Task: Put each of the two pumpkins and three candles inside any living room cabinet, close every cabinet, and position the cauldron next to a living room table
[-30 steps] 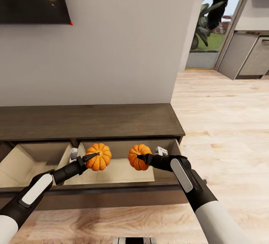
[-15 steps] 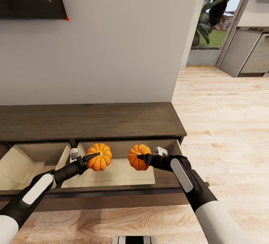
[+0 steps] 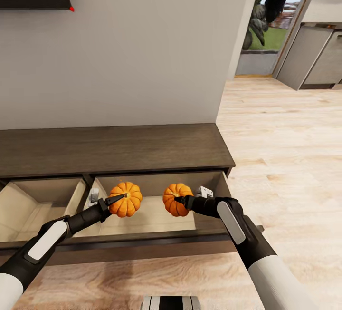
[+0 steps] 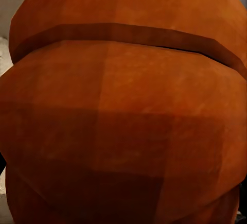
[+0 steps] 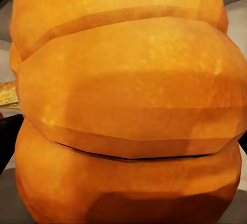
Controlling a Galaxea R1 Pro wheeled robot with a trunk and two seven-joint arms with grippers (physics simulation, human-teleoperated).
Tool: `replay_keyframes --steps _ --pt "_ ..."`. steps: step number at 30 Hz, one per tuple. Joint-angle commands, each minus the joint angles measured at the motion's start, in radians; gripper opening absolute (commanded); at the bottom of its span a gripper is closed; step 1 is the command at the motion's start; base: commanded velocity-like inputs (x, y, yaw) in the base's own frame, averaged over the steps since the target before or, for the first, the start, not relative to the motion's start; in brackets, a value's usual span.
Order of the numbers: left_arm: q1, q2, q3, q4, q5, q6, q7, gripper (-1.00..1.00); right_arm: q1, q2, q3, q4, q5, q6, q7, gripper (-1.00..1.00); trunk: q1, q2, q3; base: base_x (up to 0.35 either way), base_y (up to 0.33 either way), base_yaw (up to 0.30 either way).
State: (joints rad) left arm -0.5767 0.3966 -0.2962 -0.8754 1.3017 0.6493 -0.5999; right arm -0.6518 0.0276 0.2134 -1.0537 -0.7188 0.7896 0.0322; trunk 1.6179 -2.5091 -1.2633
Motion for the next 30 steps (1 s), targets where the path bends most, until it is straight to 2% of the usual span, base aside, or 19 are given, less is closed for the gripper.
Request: replay_keyframes --steps 1,4,8,13,18,30 --pt "0.000 0.000 0.000 0.001 0.003 0.001 0.000 -1.00 0.000 0.000 0.000 0.000 -0.002 -0.001 0.000 -1.00 0.000 0.000 -0.004 0.000 0.000 0.000" --pt "0.000 -0.001 0.000 0.002 0.004 0.001 0.000 -1.00 0.000 0.001 0.000 0.000 -0.002 -0.001 0.000 -1.00 0.002 -0.001 -0.016 0.000 0.000 0.000" --pt "0.000 0.003 0.003 0.003 0.005 0.000 -0.001 -1.00 0.000 0.002 0.000 0.000 -0.002 -0.003 0.000 -1.00 0.002 -0.001 -0.016 0.056 0.000 0.000" --pt "0.000 0.002 0.003 0.003 0.007 0.000 -0.001 -1.00 0.000 0.002 0.000 0.003 -0.002 -0.003 -0.001 -1.00 0.002 -0.001 -0.016 0.296 0.000 0.000" --pt "0.000 0.002 0.003 0.003 0.007 0.000 -0.001 -1.00 0.000 0.002 0.000 0.004 -0.001 -0.003 -0.002 -1.00 0.002 -0.001 -0.016 0.060 0.000 0.000" --pt "0.000 0.002 0.003 0.006 0.005 0.001 0.002 -1.00 0.000 0.002 0.001 0.006 -0.001 -0.003 -0.002 -1.00 0.007 -0.004 -0.062 0.001 0.000 0.000"
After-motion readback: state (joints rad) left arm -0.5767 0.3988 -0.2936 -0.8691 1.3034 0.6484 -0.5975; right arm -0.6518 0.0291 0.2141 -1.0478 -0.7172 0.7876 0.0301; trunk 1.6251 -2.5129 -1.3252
